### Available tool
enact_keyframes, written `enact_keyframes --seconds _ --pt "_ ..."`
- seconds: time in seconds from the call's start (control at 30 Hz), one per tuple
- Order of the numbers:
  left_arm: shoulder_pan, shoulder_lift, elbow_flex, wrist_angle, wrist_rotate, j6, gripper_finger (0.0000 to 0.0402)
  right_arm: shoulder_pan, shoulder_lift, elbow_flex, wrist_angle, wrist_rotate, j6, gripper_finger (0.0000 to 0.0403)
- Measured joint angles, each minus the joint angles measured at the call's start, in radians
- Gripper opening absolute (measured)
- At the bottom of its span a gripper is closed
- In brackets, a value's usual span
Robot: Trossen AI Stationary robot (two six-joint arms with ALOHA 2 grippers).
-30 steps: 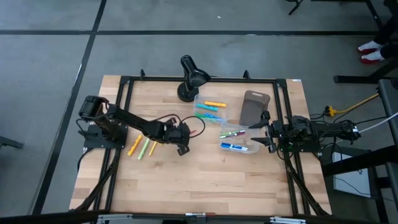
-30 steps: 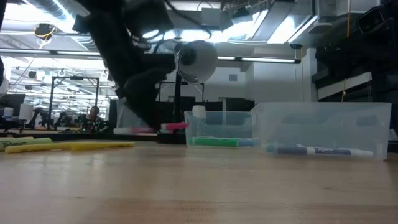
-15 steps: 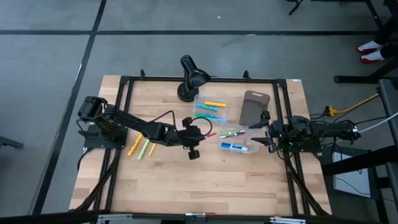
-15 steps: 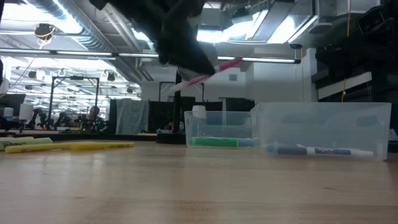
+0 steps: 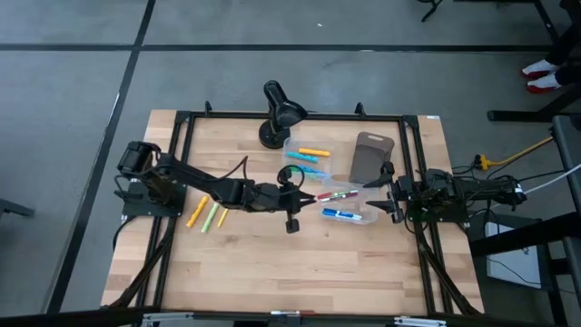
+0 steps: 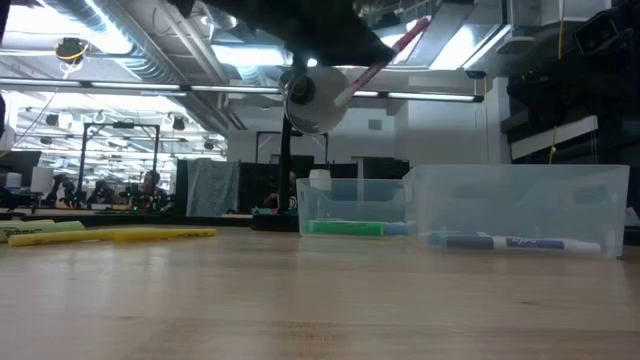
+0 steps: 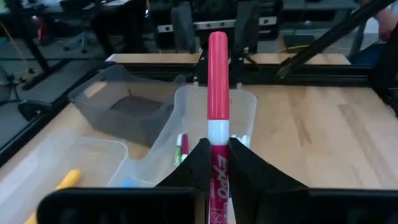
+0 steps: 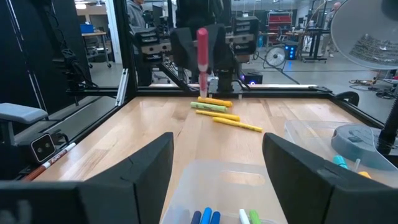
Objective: Pick & Place Markers
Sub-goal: Put the pink marker pen into the bottom transparent bin
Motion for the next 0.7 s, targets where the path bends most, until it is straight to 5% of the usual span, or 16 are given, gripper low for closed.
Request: enact_keyframes --seconds 0.43,0.7 --pt "0.092 0.102 0.003 0.29 0.182 0.036 0.0026 0.0 0.0 0.0 0.0 0.0 0.0 0.0244" --pt "0.121 0.207 0.147 0.255 0.284 0.09 0.0026 0.0 0.0 0.0 0.0 0.0 0.0 0.0244"
